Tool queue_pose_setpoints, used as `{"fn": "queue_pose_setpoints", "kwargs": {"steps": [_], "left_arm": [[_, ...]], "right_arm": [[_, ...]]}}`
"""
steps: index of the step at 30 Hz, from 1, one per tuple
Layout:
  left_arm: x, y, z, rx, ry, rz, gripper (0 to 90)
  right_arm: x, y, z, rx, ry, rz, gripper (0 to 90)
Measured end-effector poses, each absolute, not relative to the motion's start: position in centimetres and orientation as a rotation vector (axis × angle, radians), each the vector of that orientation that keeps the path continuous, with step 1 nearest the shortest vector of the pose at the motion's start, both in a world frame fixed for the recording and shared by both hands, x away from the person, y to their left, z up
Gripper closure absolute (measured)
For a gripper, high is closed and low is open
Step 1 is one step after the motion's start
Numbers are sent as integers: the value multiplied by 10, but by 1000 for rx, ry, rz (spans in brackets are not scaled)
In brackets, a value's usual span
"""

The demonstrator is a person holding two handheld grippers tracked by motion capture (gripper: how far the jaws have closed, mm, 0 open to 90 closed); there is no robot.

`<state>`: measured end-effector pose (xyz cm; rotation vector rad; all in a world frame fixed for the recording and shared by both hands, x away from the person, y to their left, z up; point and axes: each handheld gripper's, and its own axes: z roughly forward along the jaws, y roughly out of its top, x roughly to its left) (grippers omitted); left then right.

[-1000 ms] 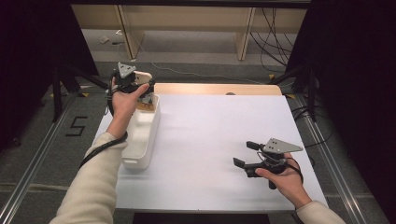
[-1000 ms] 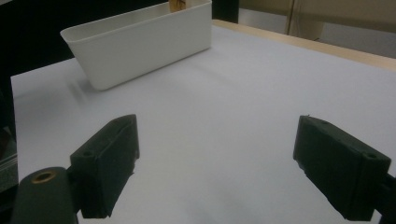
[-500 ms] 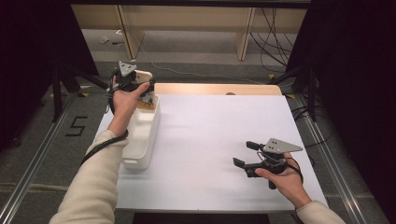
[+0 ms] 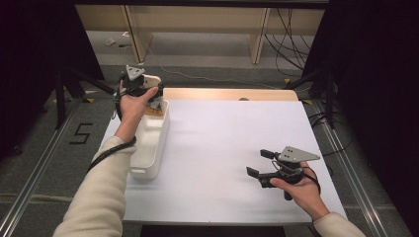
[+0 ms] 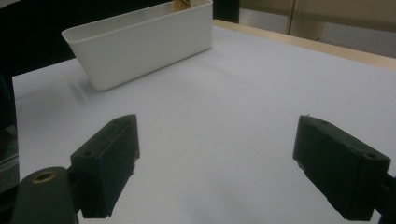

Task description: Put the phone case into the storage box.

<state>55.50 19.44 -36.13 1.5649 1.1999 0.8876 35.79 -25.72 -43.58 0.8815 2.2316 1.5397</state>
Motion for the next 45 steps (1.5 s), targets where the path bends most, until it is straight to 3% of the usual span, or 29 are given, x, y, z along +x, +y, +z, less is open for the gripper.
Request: {"fn": "queue_pose_setpoints", "kwargs": {"steps": [45], "left_arm": [[566, 194, -369, 1567, 1242, 871, 104]], "right_arm": [[358, -257, -436, 876, 2234, 1543, 156]]}}
